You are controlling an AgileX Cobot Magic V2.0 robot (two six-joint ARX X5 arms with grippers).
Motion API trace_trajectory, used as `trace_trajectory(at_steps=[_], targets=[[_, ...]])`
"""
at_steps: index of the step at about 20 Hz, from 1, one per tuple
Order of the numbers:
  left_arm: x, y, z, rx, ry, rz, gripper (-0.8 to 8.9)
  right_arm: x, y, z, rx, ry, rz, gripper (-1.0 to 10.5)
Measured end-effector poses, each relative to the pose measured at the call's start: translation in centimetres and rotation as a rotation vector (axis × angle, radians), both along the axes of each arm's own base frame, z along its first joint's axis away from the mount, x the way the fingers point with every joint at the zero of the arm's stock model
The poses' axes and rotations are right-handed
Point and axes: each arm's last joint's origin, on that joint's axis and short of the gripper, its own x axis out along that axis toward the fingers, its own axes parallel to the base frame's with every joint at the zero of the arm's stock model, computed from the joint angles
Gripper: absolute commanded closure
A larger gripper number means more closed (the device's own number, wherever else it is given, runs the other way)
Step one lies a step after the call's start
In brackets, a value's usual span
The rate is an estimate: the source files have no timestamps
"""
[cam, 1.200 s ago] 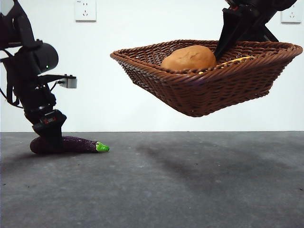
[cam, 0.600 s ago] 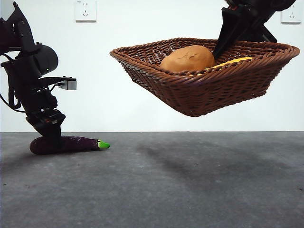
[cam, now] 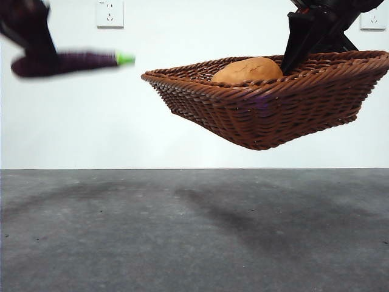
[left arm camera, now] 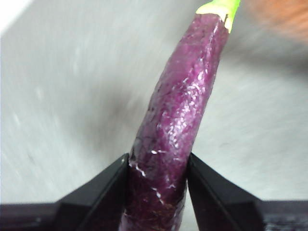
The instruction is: Help me put the vegetables on the table into the basket
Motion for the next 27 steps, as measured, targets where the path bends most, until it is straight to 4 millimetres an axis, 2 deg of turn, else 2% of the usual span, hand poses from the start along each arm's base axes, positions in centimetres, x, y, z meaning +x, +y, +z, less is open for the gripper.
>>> trace_trajectory(at_steps=[3,4,6,9,14,19,25,26,27], targets=[[-5.6,-1.9,4.0,0.005,-0.165,-0.149,8.20,-0.6,-0.1,-0.3,-0.015,0.055,0.024,9.6],[-7.1,-2.7,4.6,0.013,-0.198,-0.218,8.20,-0.8,-0.1,-0.4,-0.022,0.072,0.035,9.6],[-8.9,-4.7,4.7,0.051,-0.206,-0.379,8.20,-1.3,-0.1,-0.5,-0.007,0.115,0.079,9.6],[-9.0,-8.1,3.4,0.143,-0.172,-0.512,8.20,-2.2,1.0,-0.7,0.004,0.157,0.171,9.6],[-8.7,-12.4,1.3,0.230,-0.116,-0.642,8.20,-3.9,4.8,-0.7,-0.011,0.142,0.326,9.6],[-8.6,-15.1,-0.4,0.275,-0.077,-0.732,8.21,-4.6,6.5,-0.6,-0.012,0.120,0.387,9.6],[-6.4,-17.1,-3.7,0.359,0.015,-0.725,8.13,-4.9,7.1,-0.6,-0.028,0.114,0.397,9.6],[-6.4,-17.2,-3.7,0.356,0.010,-0.724,7.77,-4.9,7.1,-0.6,-0.028,0.112,0.396,9.6],[-6.4,-17.2,-3.6,0.352,0.011,-0.719,6.64,-4.9,7.1,-0.6,-0.027,0.111,0.396,9.6]])
